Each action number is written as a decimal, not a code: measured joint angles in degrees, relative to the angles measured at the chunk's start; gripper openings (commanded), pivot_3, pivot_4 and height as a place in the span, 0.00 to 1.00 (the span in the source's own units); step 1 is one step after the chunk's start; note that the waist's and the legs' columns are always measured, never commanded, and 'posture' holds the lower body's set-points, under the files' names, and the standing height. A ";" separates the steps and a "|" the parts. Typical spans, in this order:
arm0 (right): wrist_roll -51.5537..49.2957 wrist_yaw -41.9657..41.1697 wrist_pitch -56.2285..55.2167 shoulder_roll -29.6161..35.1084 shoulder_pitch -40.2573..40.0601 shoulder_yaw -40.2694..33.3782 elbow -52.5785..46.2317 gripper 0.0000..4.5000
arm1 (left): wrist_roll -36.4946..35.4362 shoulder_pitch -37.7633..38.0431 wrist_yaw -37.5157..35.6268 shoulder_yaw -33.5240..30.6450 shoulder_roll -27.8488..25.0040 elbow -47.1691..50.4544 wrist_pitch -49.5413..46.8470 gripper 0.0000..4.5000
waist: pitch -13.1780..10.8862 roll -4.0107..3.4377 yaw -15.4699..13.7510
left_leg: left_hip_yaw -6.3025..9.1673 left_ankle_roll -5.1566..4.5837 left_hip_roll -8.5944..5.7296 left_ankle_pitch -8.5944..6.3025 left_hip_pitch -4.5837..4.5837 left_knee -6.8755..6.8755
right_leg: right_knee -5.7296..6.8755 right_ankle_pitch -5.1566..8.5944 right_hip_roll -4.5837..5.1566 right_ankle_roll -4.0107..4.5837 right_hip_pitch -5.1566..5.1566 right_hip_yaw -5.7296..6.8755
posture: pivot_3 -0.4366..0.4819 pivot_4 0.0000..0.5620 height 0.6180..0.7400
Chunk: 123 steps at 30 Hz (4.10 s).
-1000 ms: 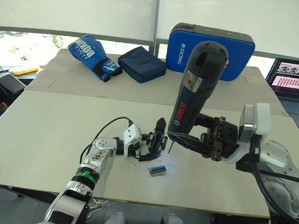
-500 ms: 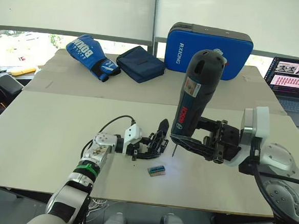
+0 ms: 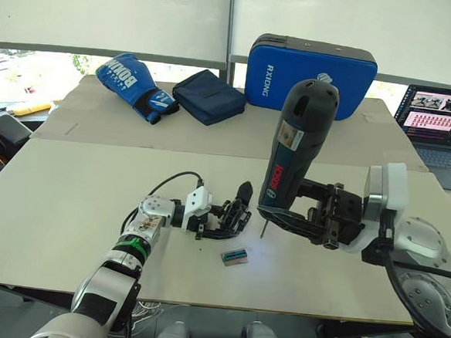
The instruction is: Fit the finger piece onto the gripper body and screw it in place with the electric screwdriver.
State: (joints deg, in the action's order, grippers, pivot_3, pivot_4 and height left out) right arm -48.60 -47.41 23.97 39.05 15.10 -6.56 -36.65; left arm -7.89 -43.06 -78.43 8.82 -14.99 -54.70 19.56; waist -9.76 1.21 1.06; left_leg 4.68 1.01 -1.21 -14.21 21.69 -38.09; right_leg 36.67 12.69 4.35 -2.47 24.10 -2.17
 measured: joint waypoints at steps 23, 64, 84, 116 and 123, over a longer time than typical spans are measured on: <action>-0.16 0.19 0.03 -0.47 -0.30 -0.62 -0.02 0.43 | -1.58 15.95 10.28 -0.63 -0.66 27.84 -13.68 0.99 | 0.00 0.00 -0.26 | 0.00 0.00 0.01 0.00 0.00 0.00 | -0.01 0.00 0.02 0.00 0.01 -0.03 | 0.48 0.27 1.00; -4.95 4.41 3.15 -1.20 8.81 -0.74 0.36 0.43 | -0.07 16.42 17.13 2.53 -0.42 32.81 -21.02 0.51 | 0.01 -0.01 -0.53 | 0.00 0.00 -0.02 0.00 -0.05 0.00 | -0.03 0.00 0.05 0.00 -0.06 -0.02 | 0.48 0.27 1.00; -0.89 8.63 9.31 -9.96 24.27 10.87 9.40 0.43 | -0.04 16.55 17.15 2.70 -0.55 32.90 -20.60 0.51 | 0.03 -0.05 -0.53 | 0.00 0.00 -0.02 0.00 -0.03 0.00 | -0.02 0.00 0.05 0.00 0.00 -0.02 | 0.48 0.27 1.00; 11.45 1.77 8.62 -14.53 18.80 14.58 12.49 0.43 | 0.04 16.82 17.26 2.85 -0.75 33.48 -20.77 0.51 | 0.03 -0.05 -0.41 | 0.01 0.00 -0.02 0.00 -0.01 0.00 | -0.03 0.00 0.05 0.00 0.02 -0.02 | 0.48 0.27 1.00; 11.28 1.38 8.62 -15.97 18.38 14.42 12.46 0.43 | 0.04 16.82 17.27 2.92 -0.80 33.51 -20.78 0.51 | 0.03 -0.05 -0.40 | 0.01 0.00 -0.02 0.00 -0.02 0.00 | -0.03 0.00 0.05 0.00 0.02 -0.02 | 0.48 0.27 1.00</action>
State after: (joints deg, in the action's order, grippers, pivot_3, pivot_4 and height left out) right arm -37.32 -46.03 32.58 23.08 33.48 7.86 -24.19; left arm -7.85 -26.24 -61.17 11.74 -15.79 -21.18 -1.23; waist -9.73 1.16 0.67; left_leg 4.69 1.02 -1.23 -14.22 21.67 -38.09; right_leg 36.63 12.69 4.40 -2.47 24.12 -2.19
